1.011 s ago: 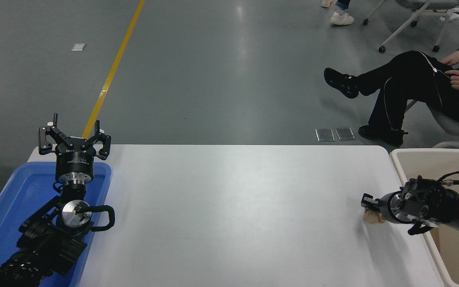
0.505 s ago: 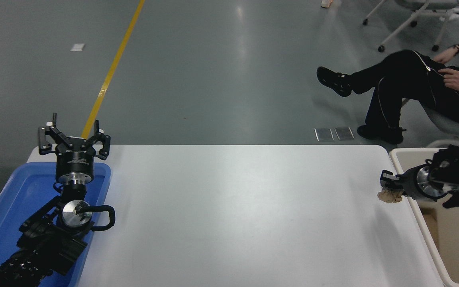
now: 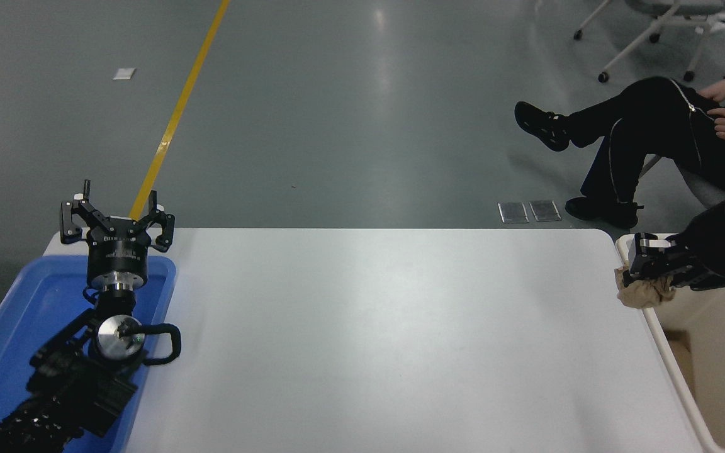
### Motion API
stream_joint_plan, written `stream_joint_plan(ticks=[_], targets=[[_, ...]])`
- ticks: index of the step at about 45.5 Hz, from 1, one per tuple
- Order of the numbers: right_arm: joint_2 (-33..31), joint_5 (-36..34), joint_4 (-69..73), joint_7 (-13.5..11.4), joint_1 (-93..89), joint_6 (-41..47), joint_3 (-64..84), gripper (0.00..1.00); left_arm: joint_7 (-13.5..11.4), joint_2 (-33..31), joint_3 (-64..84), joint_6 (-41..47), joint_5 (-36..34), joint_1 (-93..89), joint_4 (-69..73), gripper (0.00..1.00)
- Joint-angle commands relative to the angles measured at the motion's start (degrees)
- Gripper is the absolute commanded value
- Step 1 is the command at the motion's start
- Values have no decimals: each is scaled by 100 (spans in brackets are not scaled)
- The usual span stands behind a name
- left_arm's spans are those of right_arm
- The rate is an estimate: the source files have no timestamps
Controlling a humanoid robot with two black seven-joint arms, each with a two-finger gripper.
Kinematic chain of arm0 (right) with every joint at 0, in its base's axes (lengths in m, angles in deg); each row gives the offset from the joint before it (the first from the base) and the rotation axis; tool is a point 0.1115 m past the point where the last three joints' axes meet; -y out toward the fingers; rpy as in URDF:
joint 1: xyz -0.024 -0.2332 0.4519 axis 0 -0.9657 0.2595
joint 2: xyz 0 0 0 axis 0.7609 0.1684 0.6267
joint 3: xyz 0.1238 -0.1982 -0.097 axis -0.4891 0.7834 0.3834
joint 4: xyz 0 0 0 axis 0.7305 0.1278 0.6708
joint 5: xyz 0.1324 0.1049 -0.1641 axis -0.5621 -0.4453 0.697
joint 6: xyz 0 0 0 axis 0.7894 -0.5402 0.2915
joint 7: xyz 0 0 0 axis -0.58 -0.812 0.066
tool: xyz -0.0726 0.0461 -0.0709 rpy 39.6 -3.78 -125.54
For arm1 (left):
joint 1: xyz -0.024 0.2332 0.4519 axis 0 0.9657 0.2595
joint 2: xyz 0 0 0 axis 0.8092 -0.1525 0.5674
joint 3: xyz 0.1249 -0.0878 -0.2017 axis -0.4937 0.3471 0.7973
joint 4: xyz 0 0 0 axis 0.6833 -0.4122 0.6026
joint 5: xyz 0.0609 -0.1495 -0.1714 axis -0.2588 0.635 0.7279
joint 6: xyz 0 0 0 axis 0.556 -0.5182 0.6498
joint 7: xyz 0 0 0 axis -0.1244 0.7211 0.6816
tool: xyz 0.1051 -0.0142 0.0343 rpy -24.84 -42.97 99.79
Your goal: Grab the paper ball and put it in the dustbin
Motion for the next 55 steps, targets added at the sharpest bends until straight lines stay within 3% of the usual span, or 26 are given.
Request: stream_joint_plan(ticks=[1,21,31,43,50,55], targets=[[-569,-170,433,-14,1851,680,244,0,0,-9,0,1,0,4,0,99],[-876,14,398,-31,2152,680,323,0,0,0,0,1,0,-5,0,99],[-1289,577,-164,-31,808,680,104,0,0,0,0,1,0,4,0,99],[-1422,586,-1850,-31,-1661,680,-1503,0,0,0,0,1,0,-5,0,99],[-1255,586,-3142,-31,-3463,680,-2874,0,0,0,0,1,0,-5,0,99],[-755,569,-4223,-22,-4772,636,-3718,0,0,0,0,1,0,-5,0,99]])
